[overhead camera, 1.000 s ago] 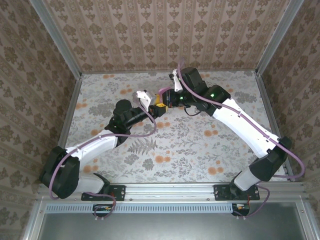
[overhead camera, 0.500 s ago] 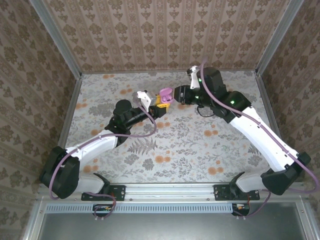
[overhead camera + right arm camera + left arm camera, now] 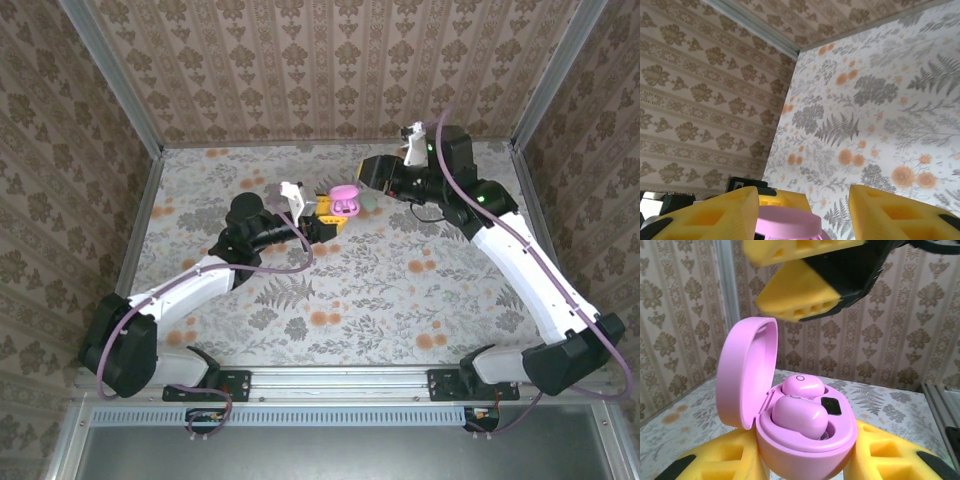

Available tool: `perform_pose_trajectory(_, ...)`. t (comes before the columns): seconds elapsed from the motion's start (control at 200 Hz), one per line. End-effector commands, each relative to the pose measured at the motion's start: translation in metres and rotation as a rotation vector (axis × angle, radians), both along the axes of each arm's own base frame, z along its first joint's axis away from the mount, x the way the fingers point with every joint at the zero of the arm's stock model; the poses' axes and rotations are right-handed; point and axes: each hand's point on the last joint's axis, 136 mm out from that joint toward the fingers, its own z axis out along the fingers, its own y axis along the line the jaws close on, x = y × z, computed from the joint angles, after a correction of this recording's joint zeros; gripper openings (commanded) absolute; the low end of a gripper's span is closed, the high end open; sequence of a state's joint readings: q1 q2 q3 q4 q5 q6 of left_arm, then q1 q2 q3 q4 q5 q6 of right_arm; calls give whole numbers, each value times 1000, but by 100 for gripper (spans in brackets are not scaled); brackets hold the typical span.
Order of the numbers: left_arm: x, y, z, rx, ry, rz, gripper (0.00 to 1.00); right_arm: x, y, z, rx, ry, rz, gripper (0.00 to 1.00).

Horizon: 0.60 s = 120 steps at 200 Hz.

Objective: Insert wireless bluetooth earbuds into charging case

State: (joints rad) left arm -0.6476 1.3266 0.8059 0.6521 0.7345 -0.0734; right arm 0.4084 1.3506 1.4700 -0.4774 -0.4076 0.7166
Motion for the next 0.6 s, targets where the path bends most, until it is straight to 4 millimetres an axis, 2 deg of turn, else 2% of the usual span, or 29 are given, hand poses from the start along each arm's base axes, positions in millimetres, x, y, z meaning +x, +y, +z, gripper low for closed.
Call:
perform_pose_trajectory(0.0,-11,-3,15,-15,-39,-57,36,-2,14,9,63,26,74,53)
perform_pose_trajectory(0.02,-11,-3,15,-15,-39,-56,36,4,18,-2,56,56,80,53)
perform_pose_trajectory(0.195,-10,-3,16,-16,-42,-54,36,5,29,-17,64,117,135,54)
perform_pose_trajectory(0.595,5,2,15,-20,-46,46,36,-10,28,-26,40,140,183,52)
